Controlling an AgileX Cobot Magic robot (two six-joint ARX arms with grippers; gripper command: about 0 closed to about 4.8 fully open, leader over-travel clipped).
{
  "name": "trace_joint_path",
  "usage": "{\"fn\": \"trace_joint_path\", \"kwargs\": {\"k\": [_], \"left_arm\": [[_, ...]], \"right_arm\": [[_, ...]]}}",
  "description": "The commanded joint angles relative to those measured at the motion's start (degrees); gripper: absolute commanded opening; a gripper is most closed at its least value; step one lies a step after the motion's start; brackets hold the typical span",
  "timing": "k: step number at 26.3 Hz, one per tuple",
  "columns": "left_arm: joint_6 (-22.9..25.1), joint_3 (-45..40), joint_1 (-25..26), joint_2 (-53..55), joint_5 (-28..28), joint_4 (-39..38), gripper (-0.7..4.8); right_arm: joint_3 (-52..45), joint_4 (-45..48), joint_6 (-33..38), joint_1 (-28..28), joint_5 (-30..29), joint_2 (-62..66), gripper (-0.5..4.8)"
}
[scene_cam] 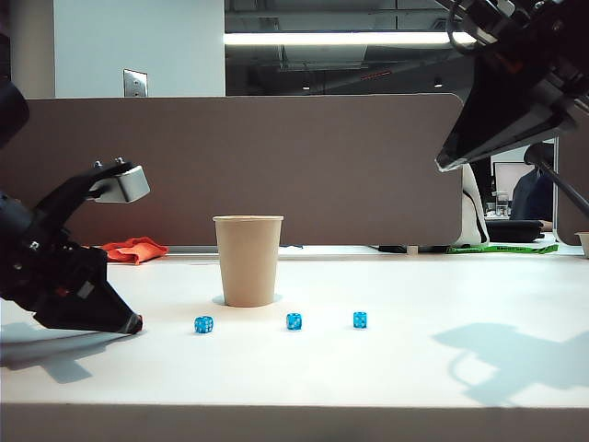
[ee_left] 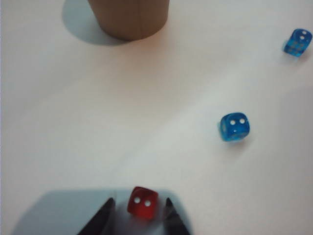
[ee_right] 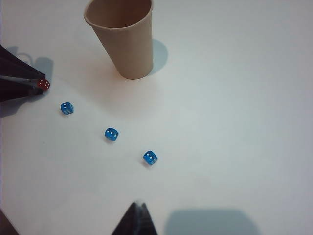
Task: Pick up the dice with a different color and drop it into the paper cup.
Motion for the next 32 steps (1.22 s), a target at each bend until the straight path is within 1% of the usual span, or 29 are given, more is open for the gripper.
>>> {"fn": "trace_joint_path", "kwargs": {"k": [1, 5, 6, 9, 12, 14, 18, 20, 27, 28, 30, 32], "left_arm": [[-0.04, 0.24, -0.02, 0.15, 0.33, 0.59, 1.29], [-0.07, 0.24, -0.02, 0.15, 0.33, 1.01, 1.28], [-0.07, 0.24, -0.02, 0.15, 0.35, 0.98, 1.19], [-0.02, 0.24, -0.02, 0.17, 1.33, 1.07, 1.19], [-0.07, 0.24, -0.02, 0.17, 1.38, 1.33, 1.06], [-0.07, 0.24, -0.02, 0.17, 1.36, 1.36, 0.73], [-0.17, 0.24, -0.02, 0.17, 1.38, 1.33, 0.72], [-0.17, 0.24, -0.02, 0.17, 1.36, 1.33, 0.53], [-0.20, 0.24, -0.02, 0.17, 1.38, 1.33, 0.46], [-0.22, 0.24, -0.02, 0.17, 1.38, 1.33, 0.41], [-0.37, 0.24, -0.02, 0.17, 1.36, 1.33, 0.00], [-0.39, 0.24, -0.02, 0.17, 1.36, 1.33, -0.05]], "right_arm": [[0.20, 0.72, -0.11, 0.00, 0.11, -0.17, -0.01], [0.20, 0.74, -0.11, 0.00, 0.11, -0.17, -0.01], [0.20, 0.74, -0.11, 0.00, 0.11, -0.17, -0.01], [0.20, 0.74, -0.11, 0.00, 0.11, -0.17, -0.01], [0.20, 0.72, -0.11, 0.00, 0.11, -0.17, -0.01], [0.20, 0.70, -0.11, 0.00, 0.11, -0.17, -0.01], [0.20, 0.70, -0.11, 0.00, 0.09, -0.17, -0.01], [0.20, 0.68, -0.11, 0.00, 0.11, -0.17, -0.01], [0.20, 0.66, -0.11, 0.00, 0.09, -0.17, -0.01], [0.20, 0.66, -0.11, 0.00, 0.11, -0.17, -0.01], [0.20, 0.63, -0.11, 0.00, 0.11, -0.17, -0.01], [0.20, 0.57, -0.11, 0.00, 0.11, -0.17, -0.01]]}}
